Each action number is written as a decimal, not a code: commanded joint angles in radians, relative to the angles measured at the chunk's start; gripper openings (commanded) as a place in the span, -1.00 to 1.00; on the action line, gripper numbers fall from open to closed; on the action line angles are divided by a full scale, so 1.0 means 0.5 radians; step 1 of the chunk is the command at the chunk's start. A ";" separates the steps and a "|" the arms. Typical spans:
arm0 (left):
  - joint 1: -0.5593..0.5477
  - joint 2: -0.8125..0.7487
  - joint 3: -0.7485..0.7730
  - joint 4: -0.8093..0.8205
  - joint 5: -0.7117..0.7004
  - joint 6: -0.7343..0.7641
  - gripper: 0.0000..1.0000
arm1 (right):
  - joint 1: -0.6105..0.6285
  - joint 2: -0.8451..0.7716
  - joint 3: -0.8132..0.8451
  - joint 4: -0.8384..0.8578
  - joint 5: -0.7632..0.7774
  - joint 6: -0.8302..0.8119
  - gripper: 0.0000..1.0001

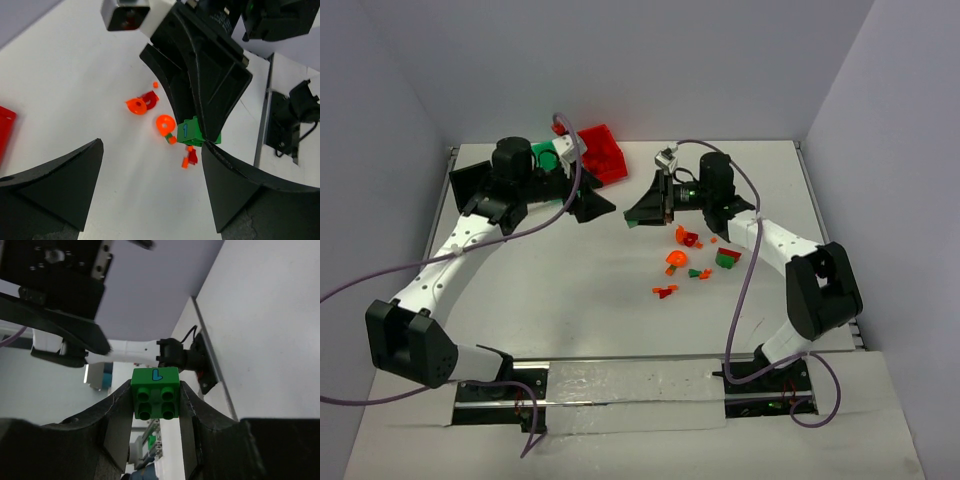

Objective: Sort the legos into containers by color

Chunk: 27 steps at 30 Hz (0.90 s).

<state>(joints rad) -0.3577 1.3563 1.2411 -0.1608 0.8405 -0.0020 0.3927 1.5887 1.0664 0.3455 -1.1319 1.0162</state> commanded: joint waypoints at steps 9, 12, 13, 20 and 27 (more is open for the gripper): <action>-0.179 0.015 0.042 -0.435 0.133 0.485 0.79 | 0.083 0.034 0.049 0.355 -0.206 0.264 -1.00; -0.202 0.015 0.030 -0.467 0.135 0.518 0.79 | 0.083 0.064 0.052 0.386 -0.212 0.301 -1.00; -0.208 0.014 0.027 -0.469 0.129 0.525 0.79 | 0.083 0.071 0.051 0.394 -0.214 0.311 -1.00; -0.252 0.029 0.034 -0.365 0.070 0.420 0.78 | 0.083 0.083 0.045 0.457 -0.186 0.389 -1.00; -0.329 0.083 0.031 -0.211 -0.213 0.315 0.61 | 0.089 0.091 0.030 0.460 -0.135 0.421 -1.00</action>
<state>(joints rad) -0.4989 1.3802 1.2385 -0.3436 0.8218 0.1850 0.4279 1.6276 1.0664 0.5224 -1.2115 1.2087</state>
